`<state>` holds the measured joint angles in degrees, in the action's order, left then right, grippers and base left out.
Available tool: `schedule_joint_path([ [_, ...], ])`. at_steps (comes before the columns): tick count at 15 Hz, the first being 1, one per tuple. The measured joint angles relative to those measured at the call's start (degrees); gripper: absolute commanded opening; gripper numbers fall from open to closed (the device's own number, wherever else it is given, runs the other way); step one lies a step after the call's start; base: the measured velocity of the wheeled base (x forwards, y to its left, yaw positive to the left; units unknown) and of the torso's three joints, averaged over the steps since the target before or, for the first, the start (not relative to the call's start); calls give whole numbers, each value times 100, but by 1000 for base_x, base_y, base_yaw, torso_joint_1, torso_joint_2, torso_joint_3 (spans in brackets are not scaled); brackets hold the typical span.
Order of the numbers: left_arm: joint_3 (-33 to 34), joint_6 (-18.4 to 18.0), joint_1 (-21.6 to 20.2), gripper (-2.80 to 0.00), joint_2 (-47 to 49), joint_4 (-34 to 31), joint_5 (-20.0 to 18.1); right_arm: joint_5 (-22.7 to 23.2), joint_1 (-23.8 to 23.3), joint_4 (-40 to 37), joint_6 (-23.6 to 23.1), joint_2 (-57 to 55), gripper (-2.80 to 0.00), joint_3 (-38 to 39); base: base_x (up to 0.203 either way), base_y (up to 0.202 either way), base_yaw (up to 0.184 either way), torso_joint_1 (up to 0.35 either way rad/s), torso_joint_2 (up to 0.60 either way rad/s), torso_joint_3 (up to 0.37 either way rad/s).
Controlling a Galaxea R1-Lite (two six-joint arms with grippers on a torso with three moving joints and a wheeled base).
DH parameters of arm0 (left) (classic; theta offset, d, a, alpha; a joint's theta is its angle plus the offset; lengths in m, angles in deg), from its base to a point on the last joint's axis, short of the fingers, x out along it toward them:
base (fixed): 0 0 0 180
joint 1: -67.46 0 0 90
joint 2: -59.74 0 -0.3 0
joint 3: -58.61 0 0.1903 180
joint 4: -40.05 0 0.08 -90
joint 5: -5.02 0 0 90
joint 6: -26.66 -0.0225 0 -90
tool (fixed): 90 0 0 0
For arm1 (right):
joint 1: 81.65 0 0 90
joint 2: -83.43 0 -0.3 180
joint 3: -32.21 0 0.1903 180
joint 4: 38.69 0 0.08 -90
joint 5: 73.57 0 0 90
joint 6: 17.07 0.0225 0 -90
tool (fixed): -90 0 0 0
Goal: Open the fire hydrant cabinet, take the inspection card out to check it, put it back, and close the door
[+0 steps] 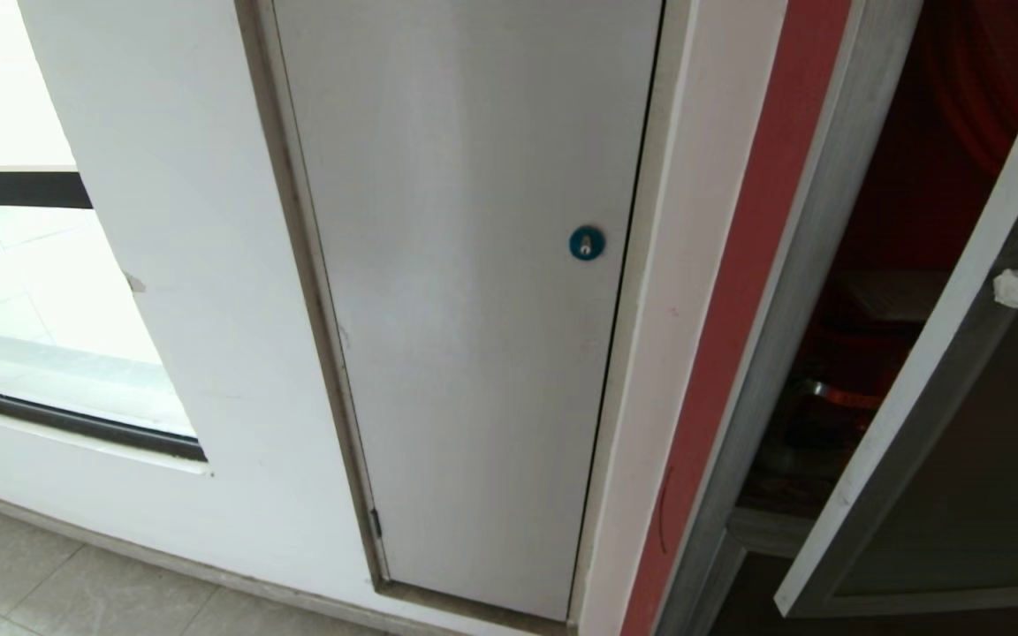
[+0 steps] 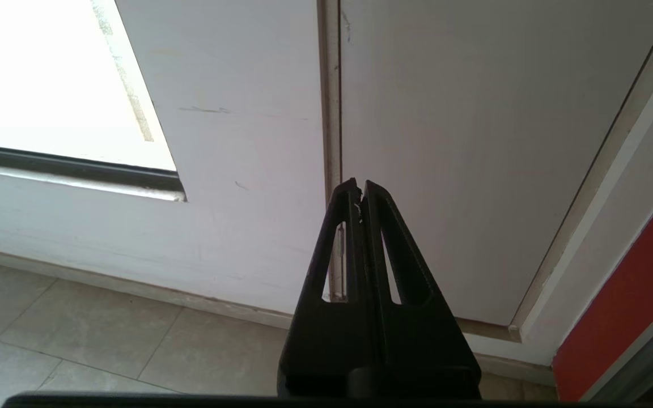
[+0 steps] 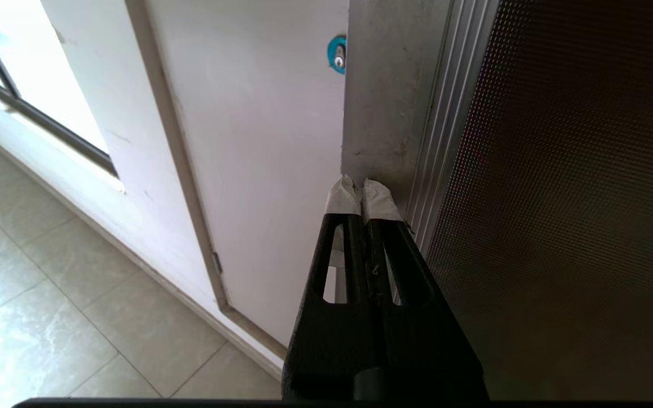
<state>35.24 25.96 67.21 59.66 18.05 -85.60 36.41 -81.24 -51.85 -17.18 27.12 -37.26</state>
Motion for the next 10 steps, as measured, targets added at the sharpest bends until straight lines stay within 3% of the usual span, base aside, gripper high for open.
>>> schedule_joint_path([
  [10,0,1,1,-280,0,0,0,-448,0,669,29,-1388,-280,-399,0,0,0,0,0,0],
])
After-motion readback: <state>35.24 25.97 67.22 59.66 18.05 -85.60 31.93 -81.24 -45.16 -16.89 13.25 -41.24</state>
